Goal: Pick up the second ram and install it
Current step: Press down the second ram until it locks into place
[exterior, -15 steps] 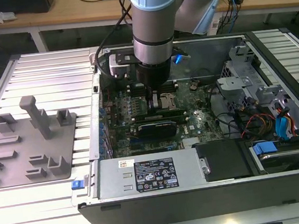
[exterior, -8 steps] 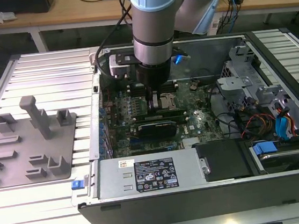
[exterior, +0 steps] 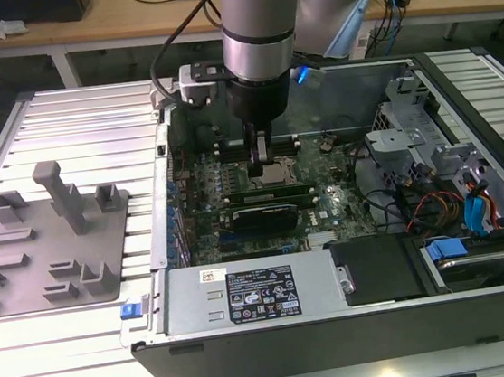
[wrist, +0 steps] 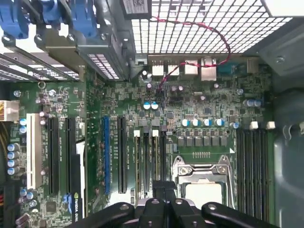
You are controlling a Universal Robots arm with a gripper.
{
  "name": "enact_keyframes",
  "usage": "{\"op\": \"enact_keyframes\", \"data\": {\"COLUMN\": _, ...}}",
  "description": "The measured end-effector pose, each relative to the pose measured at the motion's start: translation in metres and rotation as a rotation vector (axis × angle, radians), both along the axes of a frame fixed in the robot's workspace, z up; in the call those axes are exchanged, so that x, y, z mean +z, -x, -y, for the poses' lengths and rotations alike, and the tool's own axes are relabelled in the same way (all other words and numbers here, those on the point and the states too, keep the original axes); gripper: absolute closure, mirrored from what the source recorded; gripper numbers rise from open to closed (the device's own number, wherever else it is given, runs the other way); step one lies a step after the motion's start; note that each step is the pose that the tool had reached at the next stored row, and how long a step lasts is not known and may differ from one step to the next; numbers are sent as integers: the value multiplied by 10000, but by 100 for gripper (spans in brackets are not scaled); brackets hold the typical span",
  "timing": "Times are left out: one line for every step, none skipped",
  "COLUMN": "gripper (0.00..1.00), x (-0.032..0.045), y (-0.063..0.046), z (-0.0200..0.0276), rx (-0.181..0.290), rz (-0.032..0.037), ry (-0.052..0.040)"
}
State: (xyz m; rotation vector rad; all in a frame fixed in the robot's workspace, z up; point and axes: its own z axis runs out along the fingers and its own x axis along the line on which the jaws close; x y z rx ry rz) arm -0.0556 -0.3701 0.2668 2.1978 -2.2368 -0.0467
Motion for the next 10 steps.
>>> {"op": "enact_keyframes", "data": {"gripper": 92, "x": -1, "y": -76, "z": 0, "rx": 0, "rz": 1, "ry": -1}}
{"op": "enact_keyframes", "data": {"gripper": 92, "x": -1, "y": -125, "z": 0, "rx": -1, "rz": 0, "ry": -2}}
{"op": "enact_keyframes", "data": {"gripper": 92, "x": -1, "y": -211, "z": 0, "rx": 0, "rz": 1, "ry": -2}}
{"op": "enact_keyframes", "data": {"gripper": 92, "x": -1, "y": -275, "z": 0, "rx": -1, "rz": 0, "ry": -1}}
{"op": "enact_keyframes", "data": {"gripper": 92, "x": -1, "y": -308, "z": 0, "rx": 0, "rz": 0, "ry": -2}}
{"op": "enact_keyframes", "data": {"gripper": 92, "x": -1, "y": -309, "z": 0, "rx": -1, "rz": 1, "ry": -2}}
{"op": "enact_keyframes", "data": {"gripper": 92, "x": -1, "y": -309, "z": 0, "rx": -2, "rz": 1, "ry": -2}}
{"op": "enact_keyframes", "data": {"gripper": 92, "x": -1, "y": -310, "z": 0, "rx": -1, "rz": 1, "ry": -2}}
{"op": "enact_keyframes", "data": {"gripper": 92, "x": -1, "y": -310, "z": 0, "rx": -1, "rz": 1, "ry": -2}}
{"op": "enact_keyframes", "data": {"gripper": 92, "x": -1, "y": -310, "z": 0, "rx": -1, "rz": 1, "ry": -2}}
